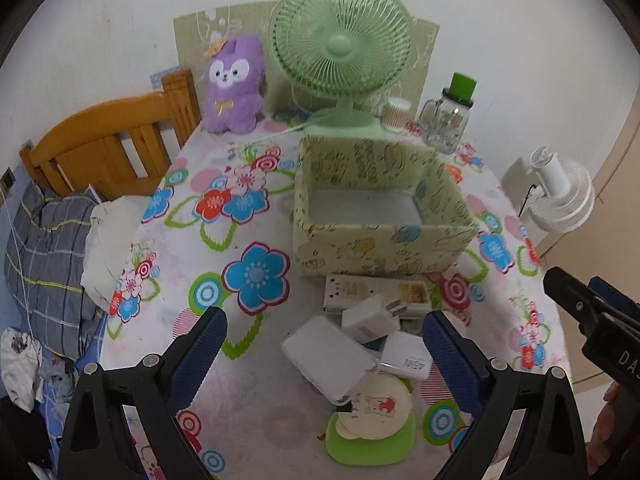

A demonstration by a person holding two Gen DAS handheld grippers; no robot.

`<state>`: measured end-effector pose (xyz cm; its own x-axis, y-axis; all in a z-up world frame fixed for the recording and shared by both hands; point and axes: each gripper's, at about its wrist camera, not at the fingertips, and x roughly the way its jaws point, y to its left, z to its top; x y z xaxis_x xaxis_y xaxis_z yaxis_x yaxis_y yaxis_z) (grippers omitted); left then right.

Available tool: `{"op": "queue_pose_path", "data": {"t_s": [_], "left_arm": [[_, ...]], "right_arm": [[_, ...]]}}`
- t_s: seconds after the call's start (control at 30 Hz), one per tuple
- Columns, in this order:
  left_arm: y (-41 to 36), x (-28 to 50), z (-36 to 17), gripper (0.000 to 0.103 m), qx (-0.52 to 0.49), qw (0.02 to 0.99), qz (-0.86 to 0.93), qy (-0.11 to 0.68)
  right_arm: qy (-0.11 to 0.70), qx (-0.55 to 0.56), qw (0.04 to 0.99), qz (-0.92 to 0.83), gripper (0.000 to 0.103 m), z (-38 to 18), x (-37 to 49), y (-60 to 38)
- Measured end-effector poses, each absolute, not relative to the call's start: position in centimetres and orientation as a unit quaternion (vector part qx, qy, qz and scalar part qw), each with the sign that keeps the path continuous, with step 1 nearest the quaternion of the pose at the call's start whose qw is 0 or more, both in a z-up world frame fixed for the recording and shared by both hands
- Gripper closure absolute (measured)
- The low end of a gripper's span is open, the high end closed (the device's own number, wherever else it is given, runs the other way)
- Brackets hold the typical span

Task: Organize rigid objects
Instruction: 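Grasp the white rectangular box with the left tool while the right tool grasps the white round puck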

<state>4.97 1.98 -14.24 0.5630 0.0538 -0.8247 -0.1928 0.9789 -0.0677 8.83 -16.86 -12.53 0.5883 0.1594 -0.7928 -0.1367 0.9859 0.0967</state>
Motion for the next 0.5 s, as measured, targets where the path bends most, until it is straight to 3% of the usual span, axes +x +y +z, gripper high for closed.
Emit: {"op": "queue_pose_path", "data": {"t_s": [0.5], "left_arm": [[1.5, 7.1, -20.5, 0.004, -0.065, 0.859, 0.061, 0.504]], "right_arm": [[0.47, -0.001, 0.878, 0.093, 0.008, -18.4, 10.8, -14.8]]}}
